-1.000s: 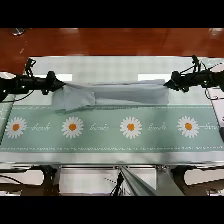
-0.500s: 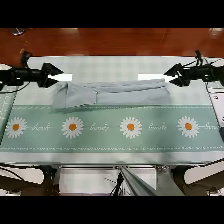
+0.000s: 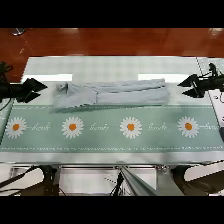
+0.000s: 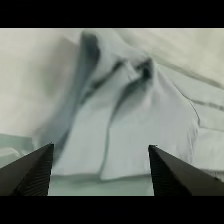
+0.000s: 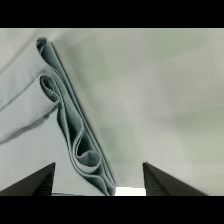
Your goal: Fold the shirts.
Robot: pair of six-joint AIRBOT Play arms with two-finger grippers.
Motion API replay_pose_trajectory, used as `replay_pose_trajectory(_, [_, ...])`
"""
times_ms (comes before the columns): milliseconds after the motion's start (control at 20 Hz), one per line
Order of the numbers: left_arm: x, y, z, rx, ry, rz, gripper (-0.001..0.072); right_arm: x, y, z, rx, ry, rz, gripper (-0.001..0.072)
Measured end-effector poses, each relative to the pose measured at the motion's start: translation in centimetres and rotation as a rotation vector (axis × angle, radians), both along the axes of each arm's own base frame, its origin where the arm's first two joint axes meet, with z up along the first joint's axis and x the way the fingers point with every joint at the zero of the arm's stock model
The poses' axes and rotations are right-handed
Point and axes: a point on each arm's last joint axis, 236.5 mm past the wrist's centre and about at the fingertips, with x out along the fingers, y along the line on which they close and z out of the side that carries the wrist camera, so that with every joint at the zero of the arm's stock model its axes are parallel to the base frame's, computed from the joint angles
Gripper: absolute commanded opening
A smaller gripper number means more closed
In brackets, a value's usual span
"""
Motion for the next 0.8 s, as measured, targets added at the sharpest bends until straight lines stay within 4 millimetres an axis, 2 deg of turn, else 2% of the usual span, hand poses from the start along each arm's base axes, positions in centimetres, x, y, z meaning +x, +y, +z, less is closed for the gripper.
replay_pose_trajectory(150, [-1.6,-2.4,-0.6,0.023,-0.040,-0.027,0.0703,0.5,2.4,-1.7,0.059,0.012,0.021,0.0634])
replay_pose_trajectory(300, [-2.4,-4.9,-0.8,0.015,-0.055,-0.075,0.0703,1.0,5.8,-2.7,0.144,0.022,0.054,0.0632])
replay_pose_trajectory(350, [-2.4,-5.5,-0.7,0.013,-0.064,-0.084,0.0703,1.1,6.9,-2.9,0.160,0.022,0.072,0.0596])
replay_pose_trajectory(400, [-2.3,-6.2,-0.6,0.002,-0.071,-0.090,0.0702,1.1,7.9,-3.1,0.168,0.023,0.089,0.0403])
replay_pose_trajectory(450, [-2.3,-6.8,-0.5,-0.006,-0.076,-0.098,0.0696,1.2,8.6,-3.6,0.157,0.024,0.109,0.0047])
replay_pose_trajectory(500, [-2.3,-7.4,-0.4,-0.018,-0.081,-0.104,0.0425,1.2,9.1,-3.9,0.143,0.026,0.128,0.0022])
replay_pose_trajectory(550, [-2.2,-7.9,-0.3,-0.026,-0.086,-0.110,0.0026,1.4,9.9,-3.5,0.150,0.017,0.144,0.0022])
replay_pose_trajectory(650, [-2.3,-9.1,-0.1,-0.040,-0.090,-0.130,0.0023,1.6,10.7,-2.0,0.149,-0.012,0.174,0.0022])
replay_pose_trajectory(800, [-2.7,-11.7,0.3,-0.082,-0.091,-0.174,0.0022,1.3,10.0,1.8,0.087,-0.073,0.212,0.0022])
